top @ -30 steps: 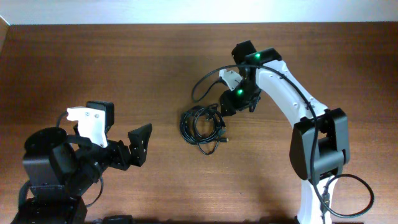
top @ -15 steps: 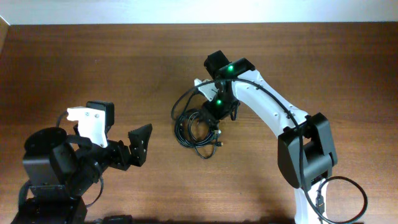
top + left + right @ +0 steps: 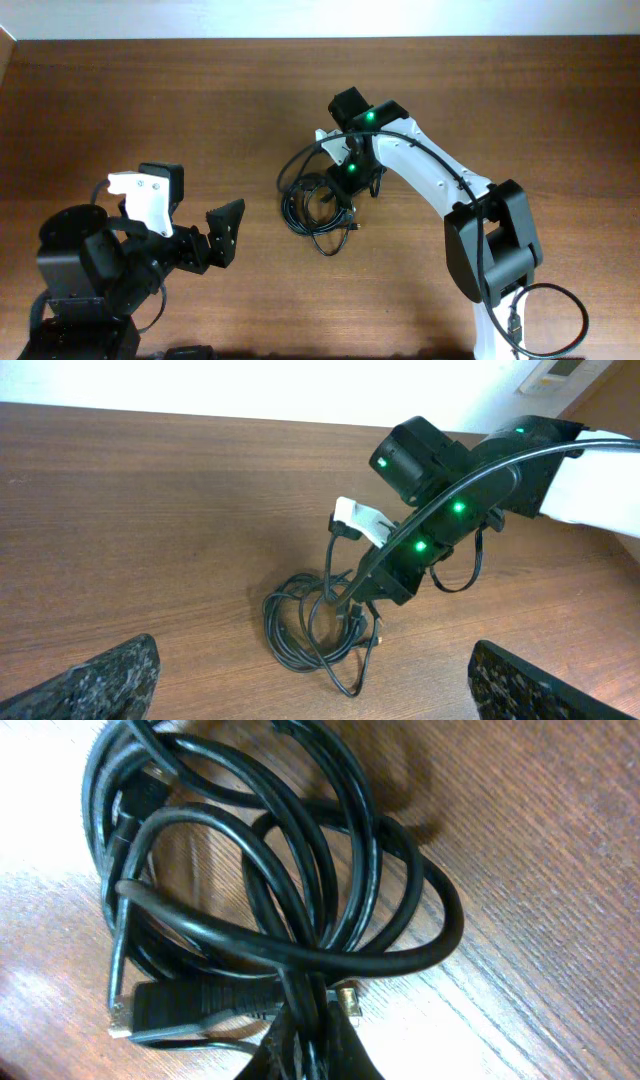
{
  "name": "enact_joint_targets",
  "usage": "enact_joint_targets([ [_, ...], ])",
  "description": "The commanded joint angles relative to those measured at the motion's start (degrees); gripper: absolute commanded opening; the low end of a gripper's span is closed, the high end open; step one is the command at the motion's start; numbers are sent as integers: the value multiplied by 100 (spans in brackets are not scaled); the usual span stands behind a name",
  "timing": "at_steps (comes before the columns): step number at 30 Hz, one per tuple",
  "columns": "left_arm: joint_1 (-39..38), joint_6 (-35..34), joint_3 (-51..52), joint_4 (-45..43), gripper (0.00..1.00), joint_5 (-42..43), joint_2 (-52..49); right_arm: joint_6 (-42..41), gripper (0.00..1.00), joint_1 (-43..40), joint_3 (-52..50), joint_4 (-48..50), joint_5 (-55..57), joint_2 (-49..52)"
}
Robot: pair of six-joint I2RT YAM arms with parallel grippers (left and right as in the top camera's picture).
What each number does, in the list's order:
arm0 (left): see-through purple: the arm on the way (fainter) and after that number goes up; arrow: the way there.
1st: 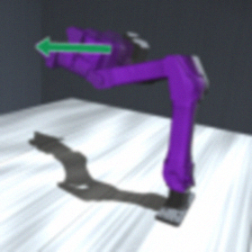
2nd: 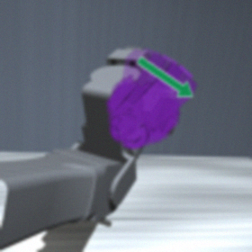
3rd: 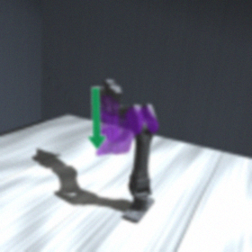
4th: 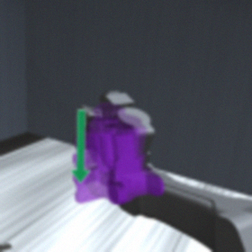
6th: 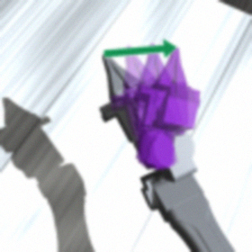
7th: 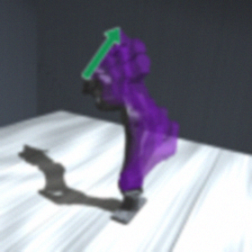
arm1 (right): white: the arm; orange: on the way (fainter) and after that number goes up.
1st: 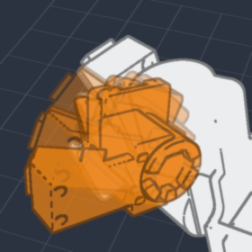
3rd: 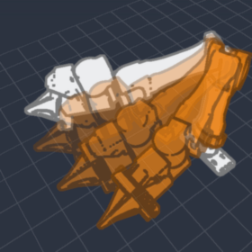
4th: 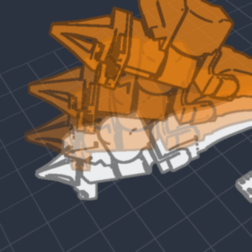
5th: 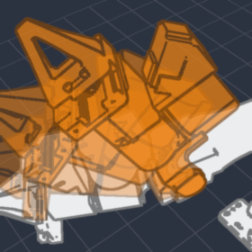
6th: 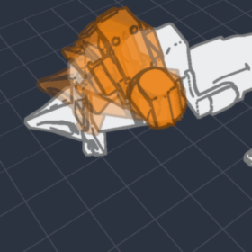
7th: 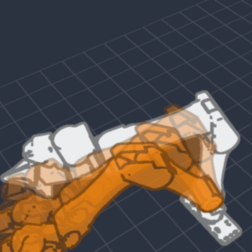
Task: Untangle cables
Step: 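Grasp the cable bundle with the right gripper and lift it up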
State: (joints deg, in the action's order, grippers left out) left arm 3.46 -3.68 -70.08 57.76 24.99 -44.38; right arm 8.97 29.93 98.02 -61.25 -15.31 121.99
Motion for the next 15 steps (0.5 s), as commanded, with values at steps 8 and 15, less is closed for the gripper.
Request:
enact_joint_targets([
  [8, 7, 31, -57, -7, 99, -83, -37, -46, 4, 0, 3119, -1043, -376, -317],
  [15, 7, 245, -57, -83, 99, 463, -496, -787, 4, 2, 6382, -1515, -1062, -326],
])
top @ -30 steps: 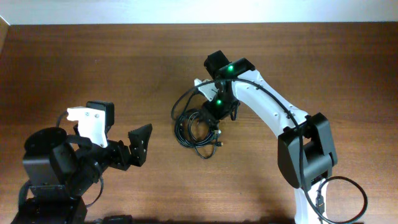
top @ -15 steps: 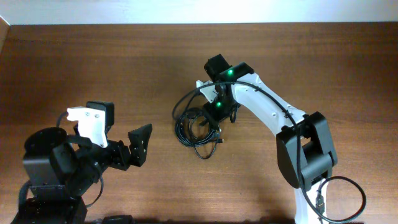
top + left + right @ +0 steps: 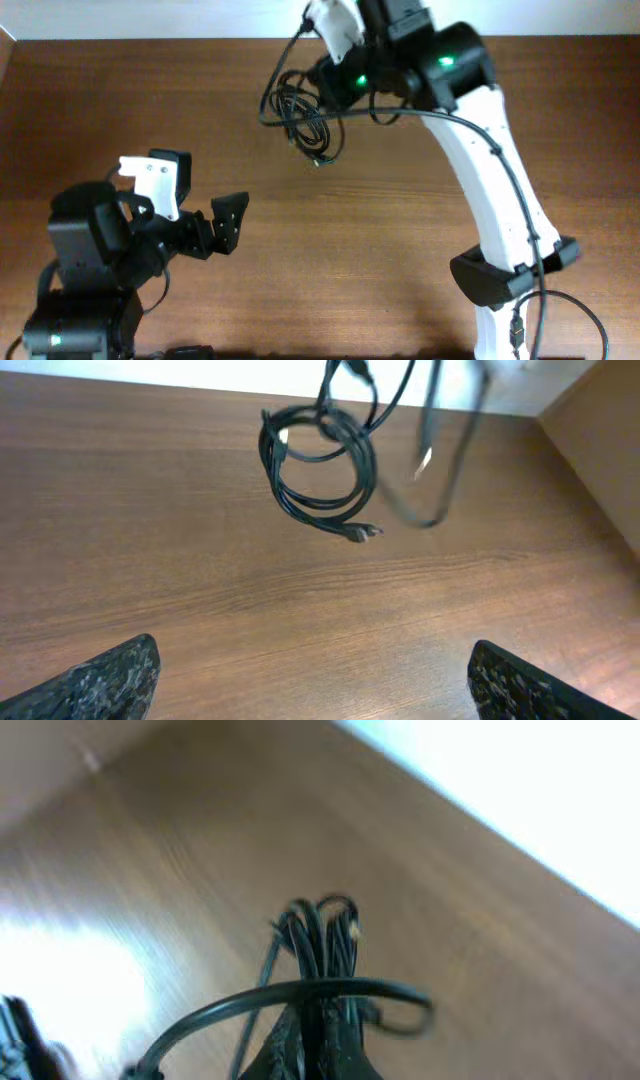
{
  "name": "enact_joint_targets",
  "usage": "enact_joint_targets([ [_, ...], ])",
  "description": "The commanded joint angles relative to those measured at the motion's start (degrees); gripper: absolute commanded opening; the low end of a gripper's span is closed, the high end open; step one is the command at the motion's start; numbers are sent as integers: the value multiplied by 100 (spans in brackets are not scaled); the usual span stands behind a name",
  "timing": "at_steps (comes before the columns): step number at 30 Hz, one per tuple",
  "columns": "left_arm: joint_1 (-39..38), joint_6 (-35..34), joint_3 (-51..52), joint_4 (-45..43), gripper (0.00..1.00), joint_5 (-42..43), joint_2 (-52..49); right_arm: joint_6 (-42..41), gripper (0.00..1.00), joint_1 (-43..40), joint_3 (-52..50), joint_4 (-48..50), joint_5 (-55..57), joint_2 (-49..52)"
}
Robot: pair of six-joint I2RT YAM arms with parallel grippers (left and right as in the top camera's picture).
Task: Untangle cables
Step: 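Grasp the cable bundle with the right gripper and lift it up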
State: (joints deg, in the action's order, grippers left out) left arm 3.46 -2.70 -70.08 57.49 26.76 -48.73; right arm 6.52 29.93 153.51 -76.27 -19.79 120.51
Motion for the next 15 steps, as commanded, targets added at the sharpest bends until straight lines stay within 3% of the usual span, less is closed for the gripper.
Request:
enact_joint_targets([
  [1, 7, 146, -57, -92, 99, 286, -61, -855, 4, 2, 1137, -63, -905, -177],
  [7, 7, 719, -57, -151, 99, 282, -61, -2509, 4, 4, 1698, 195, -2573, -177],
  [10, 7, 1156, -35, -457, 99, -234, -170, -2509, 4, 50, 1816, 393, -2702, -221],
  [15, -4, 1097, -35, -1069, 99, 319, -509, -2955, 4, 42, 2094, 544, -3080, -221],
])
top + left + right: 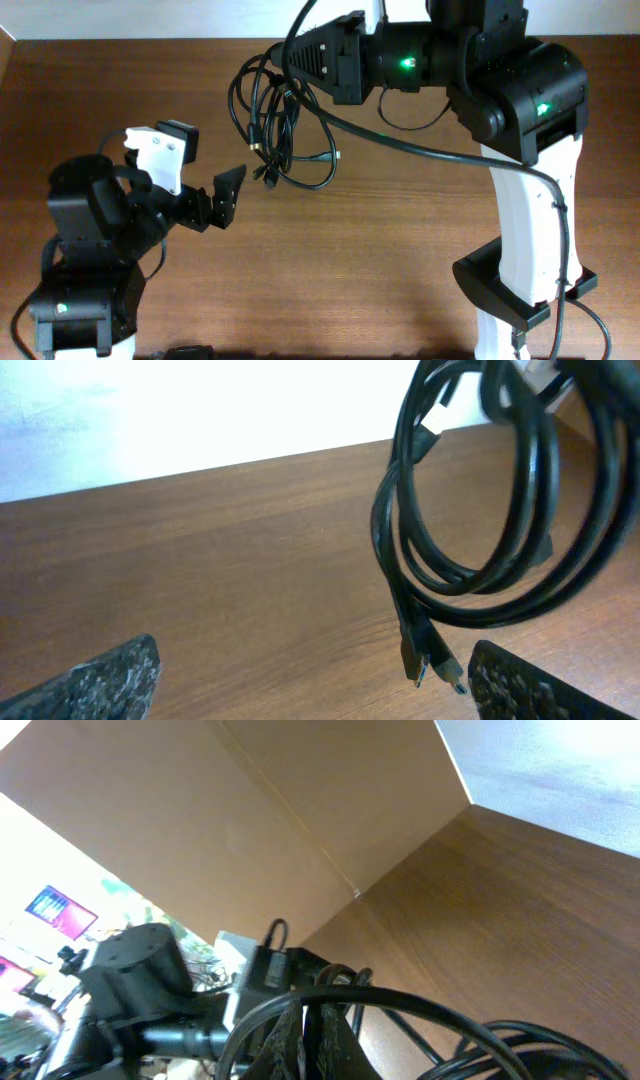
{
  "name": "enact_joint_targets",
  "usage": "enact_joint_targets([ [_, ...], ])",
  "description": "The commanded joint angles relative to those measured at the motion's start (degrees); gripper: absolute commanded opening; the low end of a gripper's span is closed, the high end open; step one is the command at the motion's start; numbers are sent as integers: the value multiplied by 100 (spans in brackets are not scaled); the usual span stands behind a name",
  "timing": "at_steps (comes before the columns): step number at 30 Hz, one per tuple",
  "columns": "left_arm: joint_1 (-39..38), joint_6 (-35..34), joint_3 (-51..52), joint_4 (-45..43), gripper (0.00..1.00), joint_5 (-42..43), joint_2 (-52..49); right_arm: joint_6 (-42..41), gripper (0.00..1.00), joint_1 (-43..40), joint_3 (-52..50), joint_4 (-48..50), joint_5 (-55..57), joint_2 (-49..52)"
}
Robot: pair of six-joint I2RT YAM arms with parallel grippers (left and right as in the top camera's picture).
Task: Untangle cables
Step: 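Grasp the cable bundle with the right gripper and lift it up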
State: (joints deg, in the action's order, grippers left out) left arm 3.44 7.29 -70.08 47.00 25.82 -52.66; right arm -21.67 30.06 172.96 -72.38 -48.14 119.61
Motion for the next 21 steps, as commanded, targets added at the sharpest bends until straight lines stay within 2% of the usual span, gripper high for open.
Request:
enact_joint_targets([
  [1, -4, 96, -35, 72, 99, 807, -238, -133, 4, 28, 149, 446, -197, -131],
  [4, -7, 103, -35, 339, 99, 2070, -549, -109, 4, -59, 149, 691, 579, -129],
  [9, -7, 186, -35, 267, 99, 2203, -551, -136, 4, -308, 149, 662, 688, -129],
  [12, -9, 184, -35, 195, 99, 2586, -551, -210, 4, -308, 146, 654, 1537, -127],
  [15, -9, 116, -35, -35, 99, 2542, -551, -715, 4, -295, 146, 503, 2496, -118],
  [18, -9, -199, -35, -293, 99, 1884, -551, -1377, 4, -260, 146, 518, 2745, -118],
  [21, -328, -238, -35, -647, 99, 1738, -557, -1633, 4, 125, 146, 533, 3049, -118],
])
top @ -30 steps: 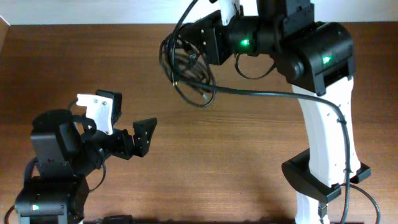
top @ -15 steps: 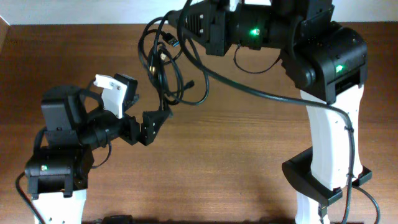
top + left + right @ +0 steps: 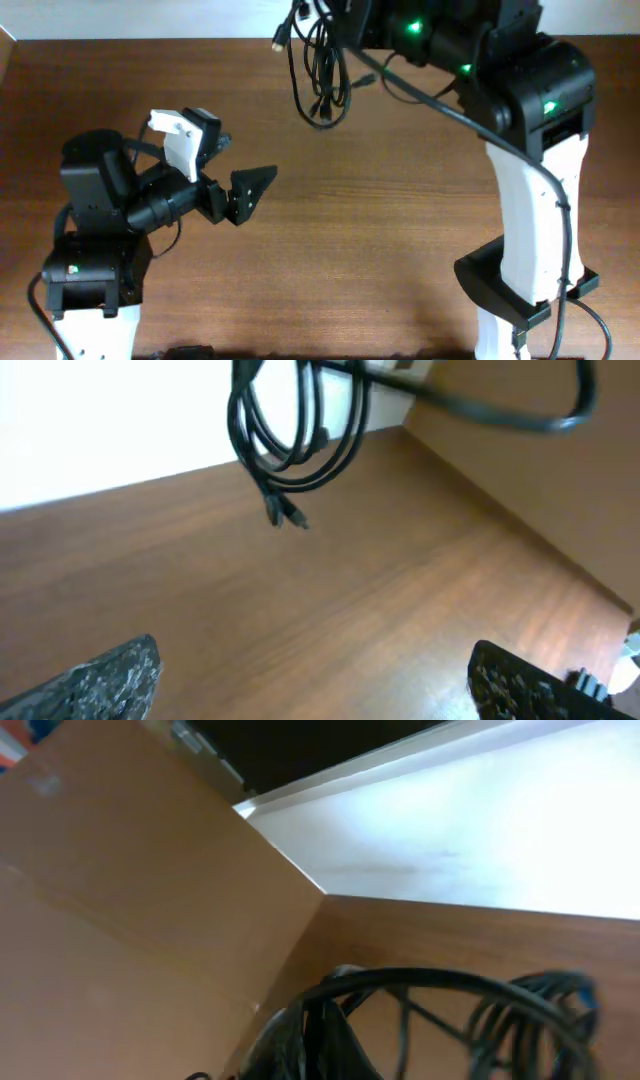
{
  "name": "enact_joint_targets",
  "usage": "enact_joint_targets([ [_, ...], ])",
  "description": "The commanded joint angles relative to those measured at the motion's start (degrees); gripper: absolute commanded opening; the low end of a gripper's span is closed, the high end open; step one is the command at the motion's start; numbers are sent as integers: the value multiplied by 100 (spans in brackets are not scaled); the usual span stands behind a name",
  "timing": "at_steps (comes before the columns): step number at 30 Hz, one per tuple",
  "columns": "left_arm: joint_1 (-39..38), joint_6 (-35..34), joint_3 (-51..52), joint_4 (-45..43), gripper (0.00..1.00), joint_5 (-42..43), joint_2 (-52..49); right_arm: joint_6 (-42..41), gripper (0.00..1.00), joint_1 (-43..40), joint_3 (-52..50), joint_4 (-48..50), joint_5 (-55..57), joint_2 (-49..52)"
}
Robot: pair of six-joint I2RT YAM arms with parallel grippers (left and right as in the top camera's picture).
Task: Untangle cables
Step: 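Grasp the cable bundle with the right gripper and lift it up, then grasp the hanging cable loops with the left gripper below the right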
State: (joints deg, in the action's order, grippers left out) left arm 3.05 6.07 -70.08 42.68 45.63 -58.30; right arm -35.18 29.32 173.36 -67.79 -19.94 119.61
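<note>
A bundle of tangled black cables hangs in the air near the table's far edge, its plug ends dangling. My right gripper is shut on the top of the bundle, with cable loops fanning out from its fingers. In the left wrist view the cable bundle swings high above the table, far from my left gripper. That left gripper is open with nothing between its fingers, raised over the left middle of the table.
The brown wooden table lies below. A white wall runs along the far edge. The right arm's white column stands at the right, its base near the front edge. A brown side wall rises on one side.
The right gripper has carried the cable bundle from above the left-middle of the table back toward the far edge. The left gripper has turned and lifted, still open.
The bundle first lay on the table with my right gripper shut on it. Then it hung in the air at the far edge, then swung out close to my open left gripper. Now it hangs near the far edge again.
</note>
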Motion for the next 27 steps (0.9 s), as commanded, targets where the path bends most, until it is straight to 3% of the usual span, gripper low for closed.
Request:
enact_joint_targets([
  [1, -619, -448, -35, -398, 98, -675, -26, -284, 4, 306, 107, 98, 264, -118],
  [5, -1764, -787, -35, -754, 90, -1755, -535, -295, 4, 372, 107, 96, -109, -118],
  [7, -1956, -846, -35, -809, 56, -2151, -787, -304, 4, 372, 107, 92, -568, -118],
  [8, -1954, -1123, -35, -811, 0, -2524, -833, -275, 4, 372, 107, 50, -686, -120],
  [13, -1952, -1204, -35, -555, 0, -3200, -245, 490, 4, -42, 107, -334, -586, -118],
  [14, -1952, -1202, -35, -581, 43, -3215, 15, 468, 4, -101, 107, -354, -940, -118],
  [15, -1952, -1196, -35, -619, 98, -3220, 203, 260, 4, -35, 109, -358, -1001, -120],
  [19, -1956, -1167, -35, -647, 100, -3128, 125, -431, 4, 520, 109, 87, -1130, -120],
  [22, -1956, -1165, -35, -645, 93, -3357, 101, -1226, 4, 527, 109, 413, -1139, -120],
  [23, -1956, -1165, -35, -643, 84, -3563, 101, -1432, 4, 529, 109, 463, -1182, -120],
  [24, -1956, -1167, -35, -649, 46, -3720, 101, -1626, 4, 529, 109, 595, -1449, -120],
  [25, -1956, -1344, -35, -640, 0, -3991, 98, -1637, 4, 529, 109, 686, -1641, -120],
  [27, -1954, -1447, -35, -632, 0, -4164, 101, -1585, 4, 428, 109, 704, -1711, -125],
])
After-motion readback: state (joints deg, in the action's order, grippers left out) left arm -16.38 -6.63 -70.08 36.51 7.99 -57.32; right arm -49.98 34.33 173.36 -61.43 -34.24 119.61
